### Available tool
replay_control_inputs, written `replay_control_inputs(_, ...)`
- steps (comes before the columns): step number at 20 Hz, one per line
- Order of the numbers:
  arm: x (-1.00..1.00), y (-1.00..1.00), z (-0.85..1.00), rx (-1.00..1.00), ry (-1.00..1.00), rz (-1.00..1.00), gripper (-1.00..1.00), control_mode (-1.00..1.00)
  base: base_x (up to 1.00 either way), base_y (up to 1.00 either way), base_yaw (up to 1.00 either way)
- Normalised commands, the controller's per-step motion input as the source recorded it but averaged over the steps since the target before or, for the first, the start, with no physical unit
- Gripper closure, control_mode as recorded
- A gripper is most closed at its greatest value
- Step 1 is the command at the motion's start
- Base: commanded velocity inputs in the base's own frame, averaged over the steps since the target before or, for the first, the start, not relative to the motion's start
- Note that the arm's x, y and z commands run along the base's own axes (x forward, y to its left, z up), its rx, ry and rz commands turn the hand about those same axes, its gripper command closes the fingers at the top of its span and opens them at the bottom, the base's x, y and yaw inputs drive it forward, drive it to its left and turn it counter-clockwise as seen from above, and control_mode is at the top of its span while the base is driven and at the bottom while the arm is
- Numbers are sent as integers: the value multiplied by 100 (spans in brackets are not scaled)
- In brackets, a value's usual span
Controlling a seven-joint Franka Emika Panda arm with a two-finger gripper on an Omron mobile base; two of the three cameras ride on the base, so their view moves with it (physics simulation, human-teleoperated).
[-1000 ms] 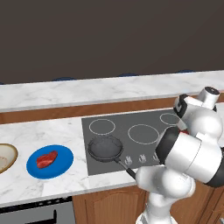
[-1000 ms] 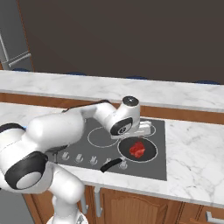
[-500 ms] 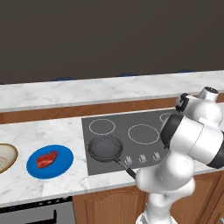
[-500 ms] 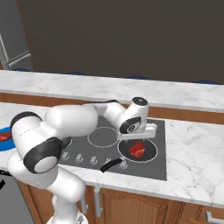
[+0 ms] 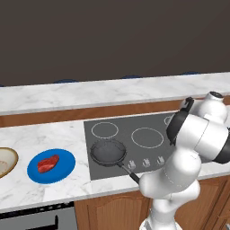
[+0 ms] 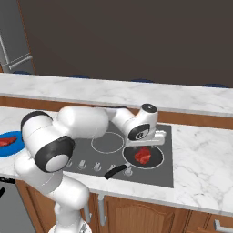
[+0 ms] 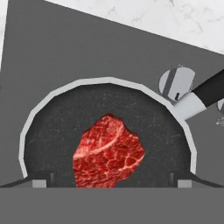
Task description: Place one of the steaks on the plate and the other in the bowl. Then place the bowl in the fridge.
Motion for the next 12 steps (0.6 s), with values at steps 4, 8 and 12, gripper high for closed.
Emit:
replay_control_inputs(4,2,26,0,0,0,-15,-100,-100,0,0,0)
replay_control_inputs(8,0,40,-13,0,0,-14,-100,-100,0,0,0)
replay_control_inputs(12,0,48,-21,0,0,-14,-100,-100,0,0,0)
